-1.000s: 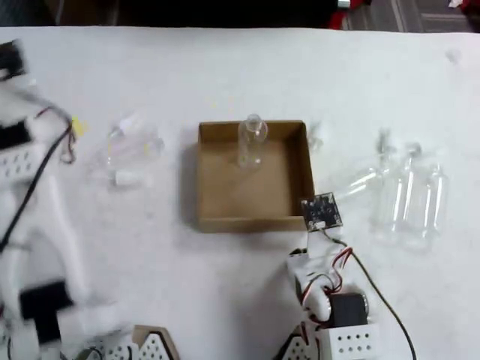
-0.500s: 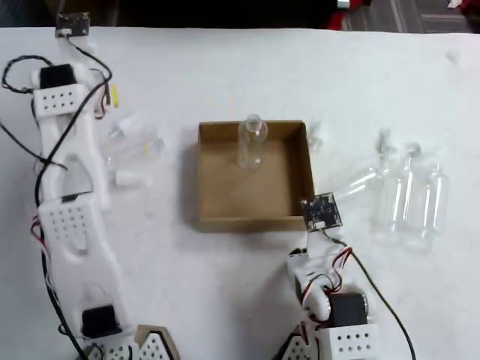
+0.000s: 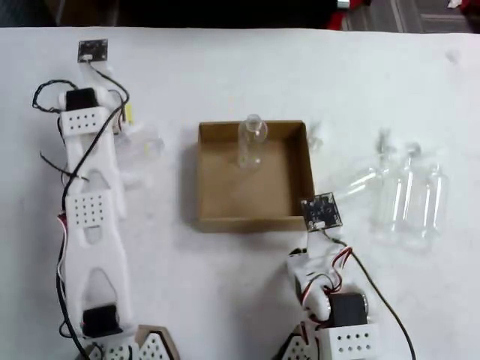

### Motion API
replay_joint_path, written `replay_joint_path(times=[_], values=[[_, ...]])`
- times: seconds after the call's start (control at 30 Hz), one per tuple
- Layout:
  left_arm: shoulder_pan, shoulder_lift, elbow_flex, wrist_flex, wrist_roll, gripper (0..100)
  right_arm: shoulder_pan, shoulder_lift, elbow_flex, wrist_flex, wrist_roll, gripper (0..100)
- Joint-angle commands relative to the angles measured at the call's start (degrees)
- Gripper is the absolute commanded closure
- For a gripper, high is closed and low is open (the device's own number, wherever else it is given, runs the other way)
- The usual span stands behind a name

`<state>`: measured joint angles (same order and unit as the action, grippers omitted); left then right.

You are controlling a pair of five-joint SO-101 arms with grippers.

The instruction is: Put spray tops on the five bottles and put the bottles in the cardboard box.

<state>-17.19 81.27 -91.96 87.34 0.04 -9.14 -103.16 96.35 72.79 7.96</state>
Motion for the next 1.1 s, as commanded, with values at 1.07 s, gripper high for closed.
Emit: replay_joint_path(times=[1.07], values=[[5.0, -32.8, 32.0, 15.2, -12.7, 84, 0.4, -0.3, 0.5, 0.1, 0.5, 98.1]])
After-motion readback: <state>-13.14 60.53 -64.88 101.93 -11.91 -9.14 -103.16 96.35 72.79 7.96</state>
